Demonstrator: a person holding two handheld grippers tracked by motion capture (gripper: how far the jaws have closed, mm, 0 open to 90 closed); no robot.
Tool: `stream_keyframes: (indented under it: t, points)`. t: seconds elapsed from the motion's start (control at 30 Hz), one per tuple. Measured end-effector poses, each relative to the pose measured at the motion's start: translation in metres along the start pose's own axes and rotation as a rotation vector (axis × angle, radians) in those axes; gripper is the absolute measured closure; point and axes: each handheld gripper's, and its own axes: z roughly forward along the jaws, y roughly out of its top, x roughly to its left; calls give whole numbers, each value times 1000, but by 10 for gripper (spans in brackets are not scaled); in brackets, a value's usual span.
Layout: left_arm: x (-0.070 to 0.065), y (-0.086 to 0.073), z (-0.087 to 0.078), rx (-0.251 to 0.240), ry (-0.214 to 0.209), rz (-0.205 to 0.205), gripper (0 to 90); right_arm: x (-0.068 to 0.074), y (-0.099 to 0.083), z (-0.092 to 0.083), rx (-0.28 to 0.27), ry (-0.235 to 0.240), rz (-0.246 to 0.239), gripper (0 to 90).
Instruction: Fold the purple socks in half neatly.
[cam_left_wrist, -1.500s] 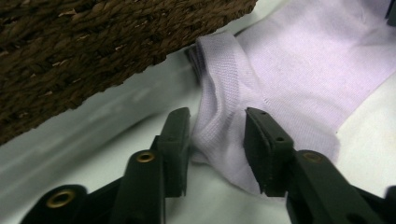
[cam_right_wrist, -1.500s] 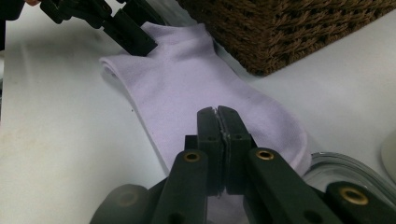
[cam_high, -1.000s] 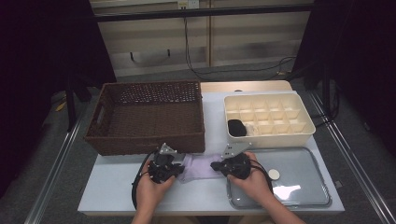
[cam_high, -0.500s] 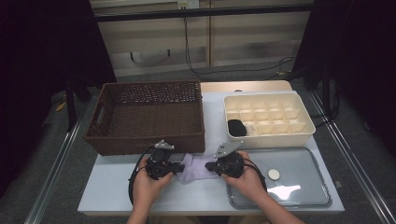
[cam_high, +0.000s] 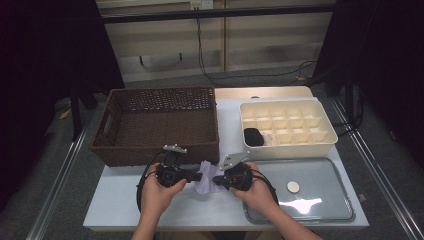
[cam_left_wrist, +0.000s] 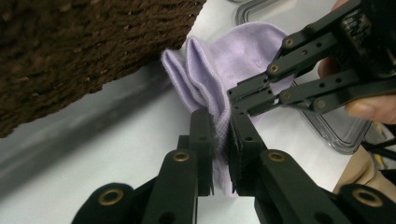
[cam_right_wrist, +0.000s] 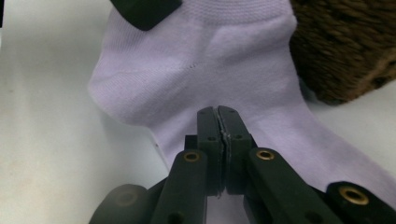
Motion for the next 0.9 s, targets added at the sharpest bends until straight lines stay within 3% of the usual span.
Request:
stream_keyframes:
  t: [0.3,0.47,0.57,0.77,0.9]
  points:
    - [-6,7,-12,11,-8,15,820,14,10,13,-21,62,5,888]
    - [-8,12,-13,54,25,33,820,21,16,17,-23,79,-14,887]
    - [-9,14,-8,67,20,31,819,17,16,8,-31,63,-19,887]
    - [-17,19,10,80,15,57,818,-4,9,-21,-67,10,24,888]
    - [-23,21,22,97,7,54,817,-14,2,-33,-80,-11,45,888]
